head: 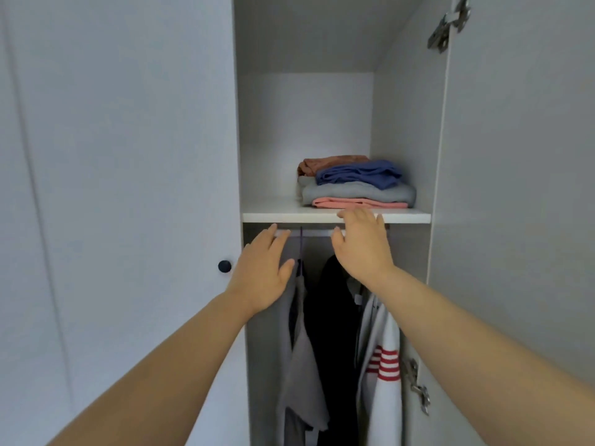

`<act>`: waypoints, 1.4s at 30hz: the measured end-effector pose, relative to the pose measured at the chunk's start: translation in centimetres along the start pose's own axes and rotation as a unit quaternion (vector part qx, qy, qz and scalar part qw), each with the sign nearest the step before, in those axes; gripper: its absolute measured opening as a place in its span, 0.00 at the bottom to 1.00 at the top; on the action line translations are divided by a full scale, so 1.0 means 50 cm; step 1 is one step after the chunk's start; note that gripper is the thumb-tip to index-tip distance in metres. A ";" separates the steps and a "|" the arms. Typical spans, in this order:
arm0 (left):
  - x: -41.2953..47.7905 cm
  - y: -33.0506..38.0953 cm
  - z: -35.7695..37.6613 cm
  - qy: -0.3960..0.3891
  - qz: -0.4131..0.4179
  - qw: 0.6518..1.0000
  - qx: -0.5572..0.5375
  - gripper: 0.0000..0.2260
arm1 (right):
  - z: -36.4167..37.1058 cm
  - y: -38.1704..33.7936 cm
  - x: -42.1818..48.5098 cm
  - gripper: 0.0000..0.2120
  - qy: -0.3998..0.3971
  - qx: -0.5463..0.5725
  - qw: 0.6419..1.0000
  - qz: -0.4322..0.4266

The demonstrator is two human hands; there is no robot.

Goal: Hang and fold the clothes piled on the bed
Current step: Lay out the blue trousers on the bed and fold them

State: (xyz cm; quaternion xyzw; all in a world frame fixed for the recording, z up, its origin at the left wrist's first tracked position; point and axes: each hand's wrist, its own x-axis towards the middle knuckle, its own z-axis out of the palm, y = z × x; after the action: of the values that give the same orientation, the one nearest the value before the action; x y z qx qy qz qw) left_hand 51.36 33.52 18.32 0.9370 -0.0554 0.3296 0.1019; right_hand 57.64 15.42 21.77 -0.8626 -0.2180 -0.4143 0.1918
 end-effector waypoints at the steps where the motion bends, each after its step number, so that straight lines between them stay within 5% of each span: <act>1: -0.028 0.009 0.008 -0.001 -0.006 1.000 -0.005 0.26 | -0.002 -0.001 -0.025 0.17 0.012 0.026 0.999 0.020; 10: -0.216 0.102 0.086 -0.002 -0.111 0.993 -0.027 0.25 | 0.001 -0.004 -0.195 0.19 -0.050 0.194 0.969 0.147; 15: -0.364 0.195 0.120 0.030 -0.257 0.966 -0.001 0.25 | -0.017 -0.043 -0.314 0.21 -0.172 0.343 0.898 0.216; 18: -0.484 0.253 0.111 0.035 -0.345 0.938 -0.004 0.24 | -0.049 -0.079 -0.390 0.20 -0.242 0.404 0.862 0.189; 23: -0.672 0.353 0.076 0.032 -0.463 0.885 0.011 0.25 | -0.127 -0.101 -0.494 0.20 -0.306 0.412 0.858 0.035; 27: -0.740 0.488 0.111 -0.122 -0.468 0.873 -0.066 0.27 | -0.165 -0.086 -0.557 0.14 -0.352 0.235 0.872 -0.247; 29: -0.746 0.546 0.154 -0.190 -0.453 0.863 -0.119 0.30 | -0.185 -0.081 -0.577 0.05 -0.367 0.165 0.840 -0.364; 32: -0.732 0.616 0.225 -0.256 -0.438 0.841 -0.187 0.34 | -0.221 -0.067 -0.600 0.09 -0.402 0.067 0.767 -0.496; 35: -0.712 0.682 0.296 -0.273 -0.413 0.838 -0.228 0.35 | -0.239 -0.045 -0.626 0.10 -0.420 -0.012 0.714 -0.559; 39: -0.695 0.730 0.363 -0.218 -0.434 0.841 -0.239 0.29 | -0.245 -0.020 -0.651 0.11 -0.379 -0.052 0.700 -0.603; 42: -0.697 0.743 0.381 -0.184 -0.446 0.848 -0.220 0.12 | -0.252 -0.006 -0.662 0.12 -0.353 -0.058 0.685 -0.635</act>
State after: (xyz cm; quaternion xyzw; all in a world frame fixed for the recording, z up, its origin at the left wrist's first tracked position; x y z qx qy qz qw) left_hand 29.48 -5.69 -12.39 0.8577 0.2794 0.0495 0.4288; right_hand 30.93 2.03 2.75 -0.6096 -0.7407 -0.1134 -0.2586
